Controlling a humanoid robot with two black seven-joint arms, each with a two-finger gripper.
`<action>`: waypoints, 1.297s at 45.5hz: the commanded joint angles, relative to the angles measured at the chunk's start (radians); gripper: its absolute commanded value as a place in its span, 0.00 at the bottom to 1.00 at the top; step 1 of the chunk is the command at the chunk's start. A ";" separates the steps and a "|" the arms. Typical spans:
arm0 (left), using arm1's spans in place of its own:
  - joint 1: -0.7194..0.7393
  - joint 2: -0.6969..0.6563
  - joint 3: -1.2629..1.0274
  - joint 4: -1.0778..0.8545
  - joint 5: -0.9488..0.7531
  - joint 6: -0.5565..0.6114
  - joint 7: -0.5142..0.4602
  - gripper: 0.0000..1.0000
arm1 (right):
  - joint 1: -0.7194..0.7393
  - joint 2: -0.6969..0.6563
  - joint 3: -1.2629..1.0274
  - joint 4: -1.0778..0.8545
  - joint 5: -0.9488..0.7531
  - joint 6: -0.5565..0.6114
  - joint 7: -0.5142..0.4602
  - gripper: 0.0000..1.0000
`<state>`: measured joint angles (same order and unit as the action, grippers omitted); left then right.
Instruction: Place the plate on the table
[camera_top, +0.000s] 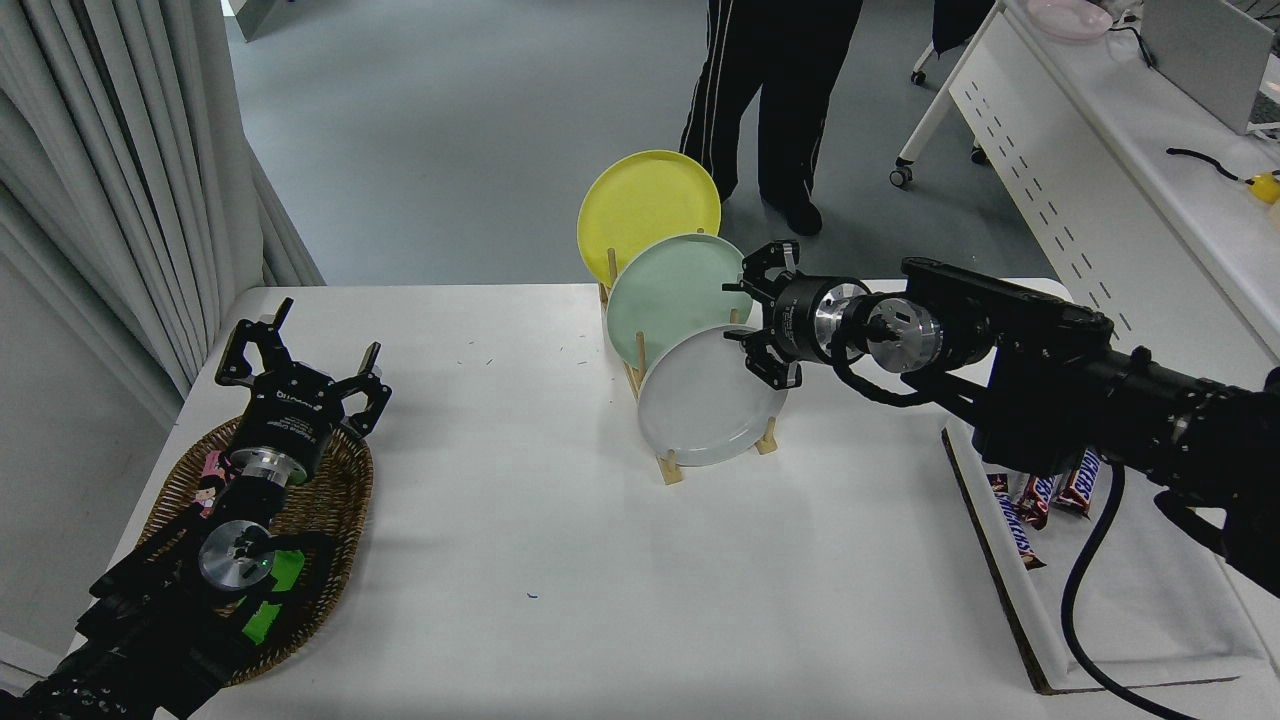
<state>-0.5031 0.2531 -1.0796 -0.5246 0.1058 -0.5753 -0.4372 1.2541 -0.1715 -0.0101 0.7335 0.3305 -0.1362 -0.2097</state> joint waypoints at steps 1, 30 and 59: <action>0.000 0.000 0.000 0.000 0.000 0.000 0.000 1.00 | -0.001 0.004 0.002 -0.019 -0.001 0.000 0.000 0.46; 0.000 0.000 0.001 -0.002 0.000 0.000 0.000 1.00 | -0.001 0.004 0.010 -0.014 0.001 0.004 -0.043 0.20; 0.000 0.000 0.000 0.000 0.000 0.000 0.000 1.00 | -0.004 0.004 0.038 -0.002 0.002 0.036 -0.086 0.00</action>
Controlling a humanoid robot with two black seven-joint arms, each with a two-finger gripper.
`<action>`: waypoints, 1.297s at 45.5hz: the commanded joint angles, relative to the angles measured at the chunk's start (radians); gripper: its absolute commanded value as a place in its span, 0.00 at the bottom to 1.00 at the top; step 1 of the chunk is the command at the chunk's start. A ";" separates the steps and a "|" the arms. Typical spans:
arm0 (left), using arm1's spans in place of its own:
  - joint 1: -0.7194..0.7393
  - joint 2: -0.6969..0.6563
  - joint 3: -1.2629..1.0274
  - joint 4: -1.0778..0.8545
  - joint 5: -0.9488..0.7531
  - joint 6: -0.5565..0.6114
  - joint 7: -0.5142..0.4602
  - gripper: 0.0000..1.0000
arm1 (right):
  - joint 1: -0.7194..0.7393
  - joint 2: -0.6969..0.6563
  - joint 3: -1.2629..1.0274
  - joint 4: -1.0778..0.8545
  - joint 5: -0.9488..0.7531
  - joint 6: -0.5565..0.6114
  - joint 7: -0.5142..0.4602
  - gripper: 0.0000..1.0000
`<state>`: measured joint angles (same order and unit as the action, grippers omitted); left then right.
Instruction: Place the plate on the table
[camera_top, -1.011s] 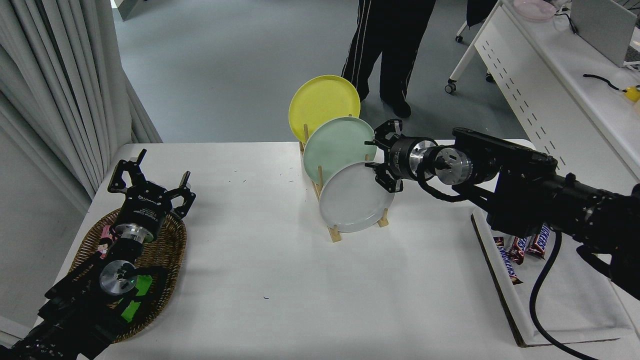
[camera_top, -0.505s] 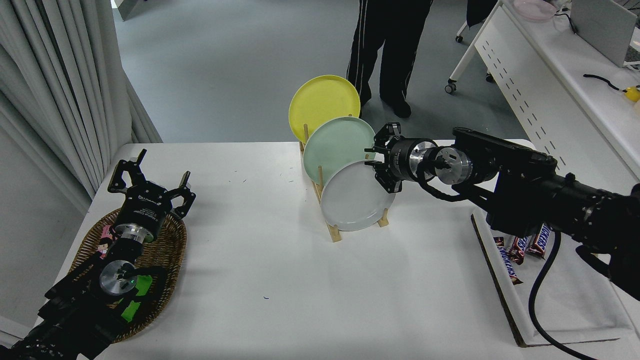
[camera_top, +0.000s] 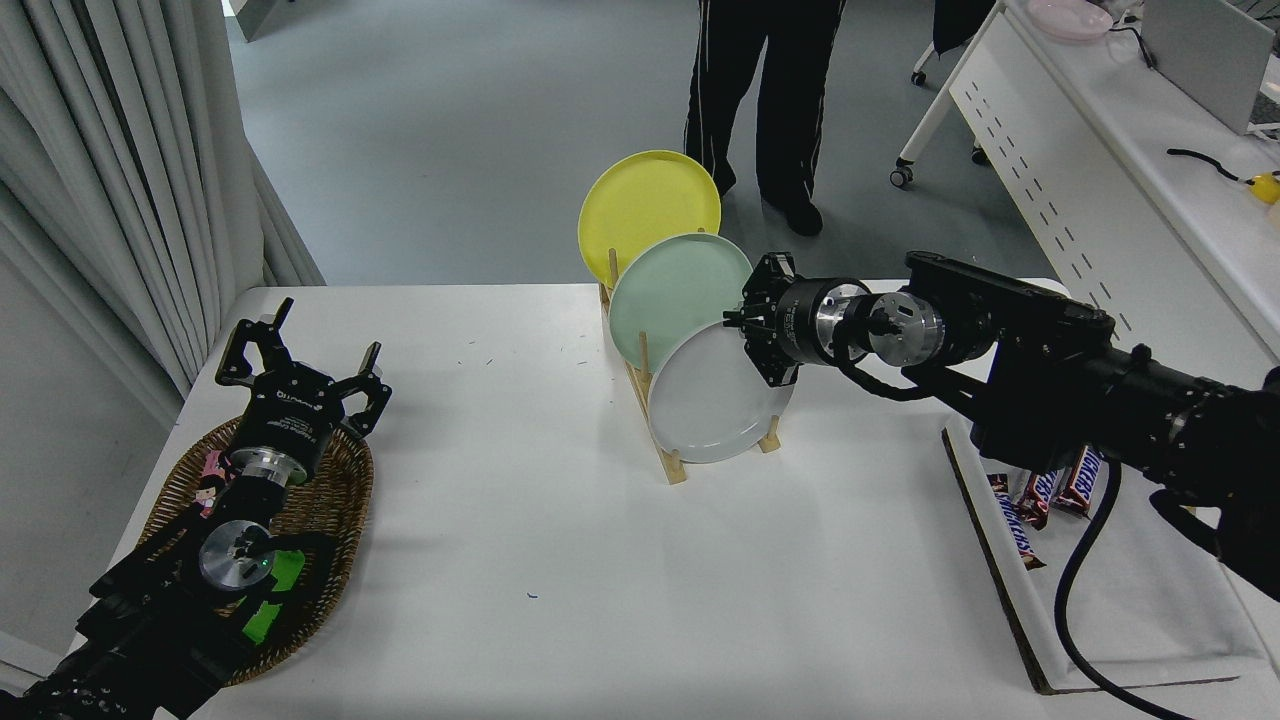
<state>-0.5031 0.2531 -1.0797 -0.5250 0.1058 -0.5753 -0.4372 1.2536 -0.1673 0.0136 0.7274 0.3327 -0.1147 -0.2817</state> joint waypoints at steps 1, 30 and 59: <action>0.000 0.000 0.000 0.000 0.000 0.000 0.000 1.00 | -0.003 0.000 0.017 0.004 0.000 0.015 -0.014 0.00; 0.000 0.000 0.000 0.000 0.000 0.000 0.000 1.00 | 0.087 -0.031 0.227 0.070 0.137 -0.111 -0.166 0.00; 0.000 0.000 0.000 0.000 0.000 0.000 0.000 1.00 | 0.202 -0.109 0.309 0.257 0.471 -0.463 -0.212 0.00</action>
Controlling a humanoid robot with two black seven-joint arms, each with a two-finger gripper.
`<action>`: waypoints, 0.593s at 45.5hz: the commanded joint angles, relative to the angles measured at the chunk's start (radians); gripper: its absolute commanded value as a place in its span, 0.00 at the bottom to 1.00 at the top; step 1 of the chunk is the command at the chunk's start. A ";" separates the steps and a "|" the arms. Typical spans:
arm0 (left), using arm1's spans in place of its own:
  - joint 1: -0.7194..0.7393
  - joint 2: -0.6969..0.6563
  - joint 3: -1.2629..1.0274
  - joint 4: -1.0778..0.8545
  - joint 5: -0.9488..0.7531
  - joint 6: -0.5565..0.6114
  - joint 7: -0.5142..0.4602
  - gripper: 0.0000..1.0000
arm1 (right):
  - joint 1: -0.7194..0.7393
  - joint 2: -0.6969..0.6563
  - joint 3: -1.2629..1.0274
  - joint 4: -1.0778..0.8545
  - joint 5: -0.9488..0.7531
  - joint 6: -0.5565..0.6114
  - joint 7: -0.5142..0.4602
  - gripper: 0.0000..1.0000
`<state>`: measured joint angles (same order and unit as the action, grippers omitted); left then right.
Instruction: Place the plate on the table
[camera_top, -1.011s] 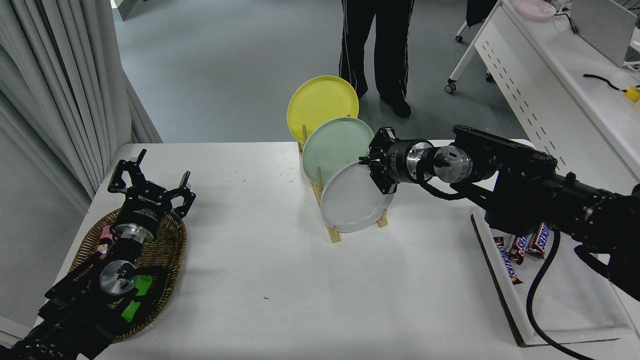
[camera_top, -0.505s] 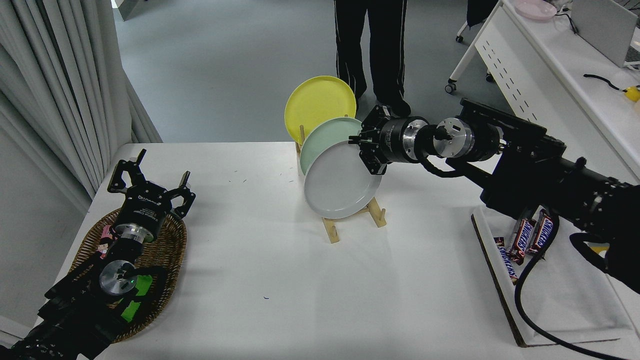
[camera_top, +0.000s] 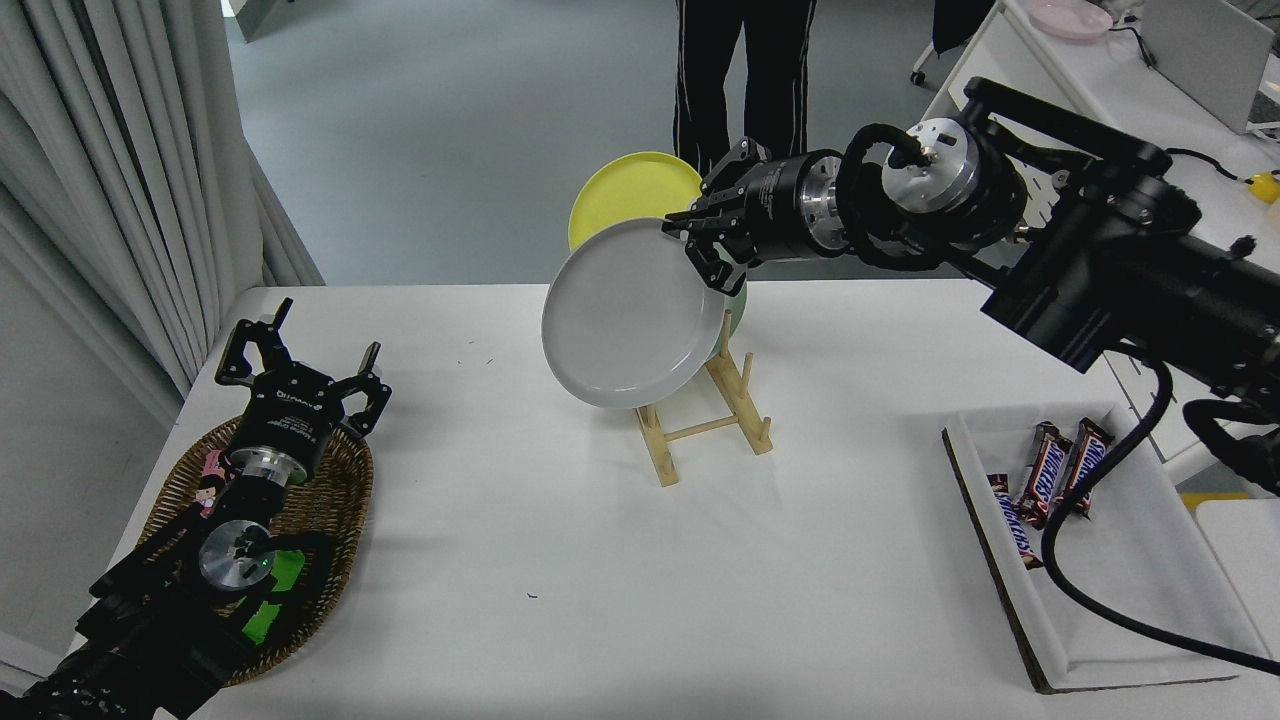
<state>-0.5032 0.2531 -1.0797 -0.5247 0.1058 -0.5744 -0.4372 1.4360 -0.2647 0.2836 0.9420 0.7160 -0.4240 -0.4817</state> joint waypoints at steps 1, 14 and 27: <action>0.000 0.000 0.000 0.000 0.000 0.001 0.000 1.00 | 0.018 -0.010 0.039 0.053 0.095 -0.170 -0.012 0.00; 0.000 0.000 0.000 0.000 0.000 -0.001 0.000 1.00 | -0.109 -0.004 0.126 0.228 0.112 -0.361 -0.012 0.00; 0.000 0.000 0.000 0.000 0.000 -0.001 0.000 1.00 | -0.285 0.027 0.170 0.216 0.105 -0.361 -0.011 0.00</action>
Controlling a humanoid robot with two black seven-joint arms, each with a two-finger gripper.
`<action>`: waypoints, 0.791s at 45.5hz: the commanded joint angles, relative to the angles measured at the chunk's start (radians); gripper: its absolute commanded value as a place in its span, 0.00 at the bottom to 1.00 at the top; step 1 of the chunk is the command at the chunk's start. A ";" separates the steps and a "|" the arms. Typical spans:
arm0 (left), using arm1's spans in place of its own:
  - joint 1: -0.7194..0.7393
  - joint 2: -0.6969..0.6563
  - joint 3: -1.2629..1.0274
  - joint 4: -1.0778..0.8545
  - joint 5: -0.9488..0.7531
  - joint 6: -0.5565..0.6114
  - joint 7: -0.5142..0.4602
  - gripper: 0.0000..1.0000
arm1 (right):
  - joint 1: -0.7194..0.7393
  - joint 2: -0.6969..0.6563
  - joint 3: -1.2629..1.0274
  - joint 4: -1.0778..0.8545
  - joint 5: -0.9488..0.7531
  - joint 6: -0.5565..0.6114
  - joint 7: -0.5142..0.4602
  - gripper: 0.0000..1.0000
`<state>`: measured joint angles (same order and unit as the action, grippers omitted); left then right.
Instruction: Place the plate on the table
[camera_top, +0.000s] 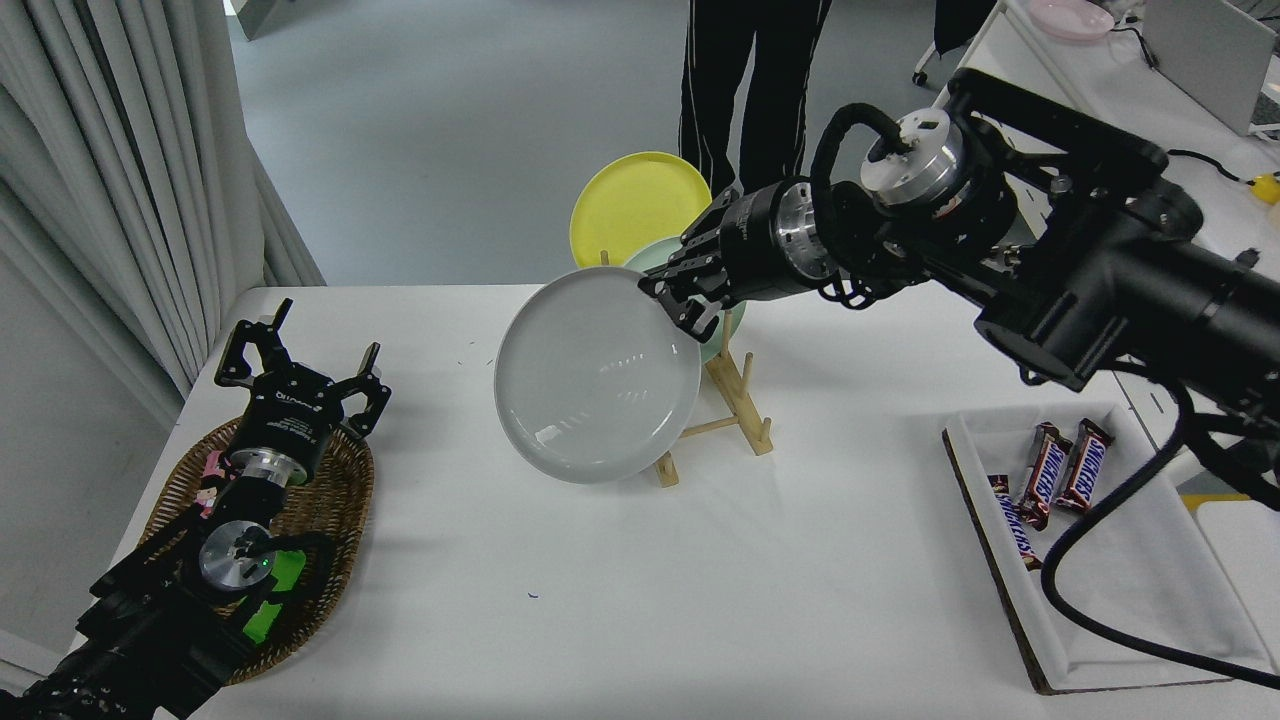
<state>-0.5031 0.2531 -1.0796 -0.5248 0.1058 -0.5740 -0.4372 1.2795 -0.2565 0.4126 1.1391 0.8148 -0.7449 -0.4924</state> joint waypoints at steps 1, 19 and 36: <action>0.000 0.000 0.000 0.000 0.000 0.000 0.000 1.00 | -0.141 0.019 0.040 0.018 0.006 -0.040 0.000 0.00; 0.000 0.000 0.001 0.000 0.000 0.000 0.000 1.00 | -0.371 -0.017 0.092 -0.121 0.056 -0.040 0.002 0.00; 0.000 0.000 0.000 0.000 0.000 0.000 0.000 1.00 | -0.428 0.002 0.083 -0.185 0.152 -0.040 0.003 0.00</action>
<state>-0.5032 0.2531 -1.0796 -0.5246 0.1059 -0.5741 -0.4372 0.8967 -0.2664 0.4941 1.0169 0.9045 -0.7844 -0.4906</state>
